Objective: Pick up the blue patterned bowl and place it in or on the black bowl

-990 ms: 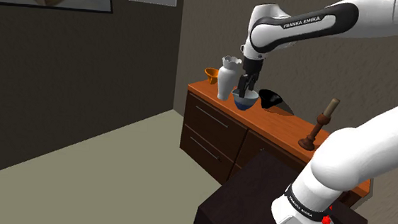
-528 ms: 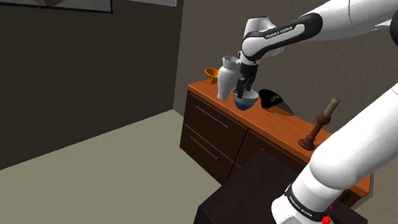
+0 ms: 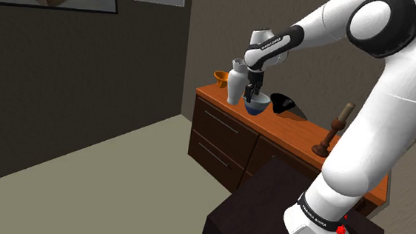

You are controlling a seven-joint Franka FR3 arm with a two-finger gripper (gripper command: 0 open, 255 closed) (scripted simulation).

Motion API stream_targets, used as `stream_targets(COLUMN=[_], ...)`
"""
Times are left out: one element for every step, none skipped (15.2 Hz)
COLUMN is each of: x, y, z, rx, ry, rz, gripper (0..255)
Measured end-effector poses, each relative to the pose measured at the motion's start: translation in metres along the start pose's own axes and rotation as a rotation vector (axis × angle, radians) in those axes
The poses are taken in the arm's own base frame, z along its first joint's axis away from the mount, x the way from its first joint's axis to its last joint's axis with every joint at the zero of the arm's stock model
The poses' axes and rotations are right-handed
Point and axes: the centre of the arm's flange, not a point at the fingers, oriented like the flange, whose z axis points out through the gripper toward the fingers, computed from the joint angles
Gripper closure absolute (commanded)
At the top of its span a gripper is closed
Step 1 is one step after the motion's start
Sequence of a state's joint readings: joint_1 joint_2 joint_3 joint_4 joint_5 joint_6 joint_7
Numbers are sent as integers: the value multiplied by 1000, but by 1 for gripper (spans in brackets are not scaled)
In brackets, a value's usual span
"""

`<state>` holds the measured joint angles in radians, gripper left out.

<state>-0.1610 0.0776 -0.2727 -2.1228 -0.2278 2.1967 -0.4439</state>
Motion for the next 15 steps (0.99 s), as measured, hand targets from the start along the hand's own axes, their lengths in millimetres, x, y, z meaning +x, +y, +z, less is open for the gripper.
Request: stream_targets(x=[8, 10, 15, 20, 26, 31, 38, 41, 43, 45, 44, 44, 44, 44, 45], y=[8, 19, 27, 35, 46, 53, 59, 67, 70, 72, 74, 74, 75, 75, 76], z=[7, 13, 19, 24, 30, 38, 45, 52, 57, 63, 69, 74, 80, 84, 88], rx=[-6, -12, -18, -24, -30, -36, -42, -45, -47, -48, -48, -48, -48, -48, -48], ry=[-2, -4, -5, -8, -9, -11, -13, -14, -15, -15, -15, -16, -15, -16, -16], rz=[0, 0, 0, 0, 0, 0, 0, -1, 0, -1, -1, -1, -1, -1, -1], gripper=[0, 0, 0, 0, 0, 0, 0, 0, 0, 0, 0, 0, 0, 0, 0])
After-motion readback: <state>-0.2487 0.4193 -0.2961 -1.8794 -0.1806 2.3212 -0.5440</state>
